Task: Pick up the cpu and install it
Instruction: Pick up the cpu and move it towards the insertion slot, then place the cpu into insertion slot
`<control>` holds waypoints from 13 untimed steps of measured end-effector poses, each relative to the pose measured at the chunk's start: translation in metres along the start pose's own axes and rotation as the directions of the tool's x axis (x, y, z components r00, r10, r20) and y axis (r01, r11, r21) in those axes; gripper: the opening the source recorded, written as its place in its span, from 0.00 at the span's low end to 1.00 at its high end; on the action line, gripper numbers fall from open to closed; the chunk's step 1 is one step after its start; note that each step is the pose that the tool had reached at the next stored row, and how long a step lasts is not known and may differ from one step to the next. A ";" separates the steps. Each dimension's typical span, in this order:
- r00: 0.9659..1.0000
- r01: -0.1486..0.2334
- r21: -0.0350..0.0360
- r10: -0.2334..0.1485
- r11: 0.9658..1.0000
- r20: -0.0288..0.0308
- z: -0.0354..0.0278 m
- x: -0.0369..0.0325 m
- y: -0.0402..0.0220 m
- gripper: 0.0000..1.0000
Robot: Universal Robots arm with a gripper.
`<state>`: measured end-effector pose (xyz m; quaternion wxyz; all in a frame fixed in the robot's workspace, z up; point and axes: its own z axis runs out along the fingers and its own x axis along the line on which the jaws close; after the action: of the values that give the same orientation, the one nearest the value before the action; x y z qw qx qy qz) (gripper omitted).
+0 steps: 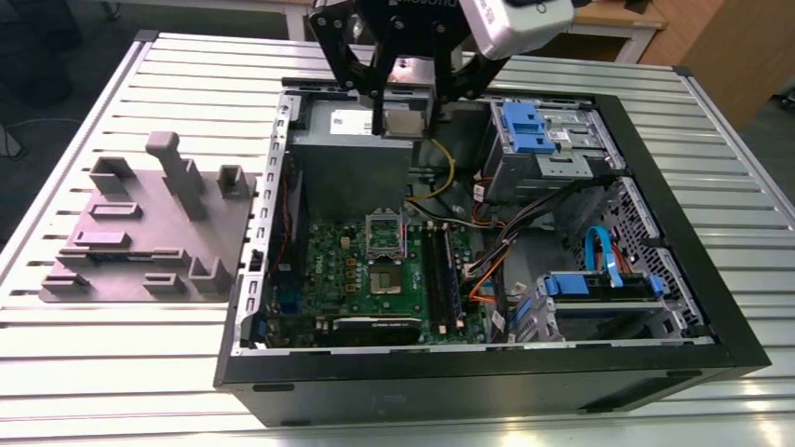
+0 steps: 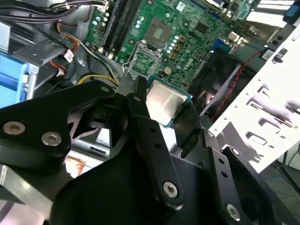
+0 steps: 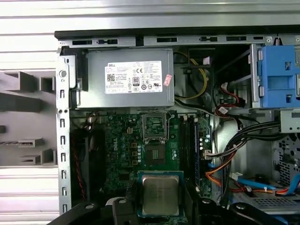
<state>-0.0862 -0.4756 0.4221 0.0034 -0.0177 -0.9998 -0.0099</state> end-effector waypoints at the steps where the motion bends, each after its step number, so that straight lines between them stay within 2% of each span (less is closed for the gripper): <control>1: 1.000 0.000 0.000 0.000 1.000 0.000 0.0001 -0.0018 0.0005 0.47; 4: 1.000 0.000 0.000 0.000 1.000 0.000 0.0004 -0.0053 0.0017 0.47; 13: 1.000 0.000 0.000 0.000 1.000 0.000 0.0009 -0.0062 0.0024 0.47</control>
<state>-0.0799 -0.4734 0.4212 0.0034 -0.0177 -0.9998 -0.0098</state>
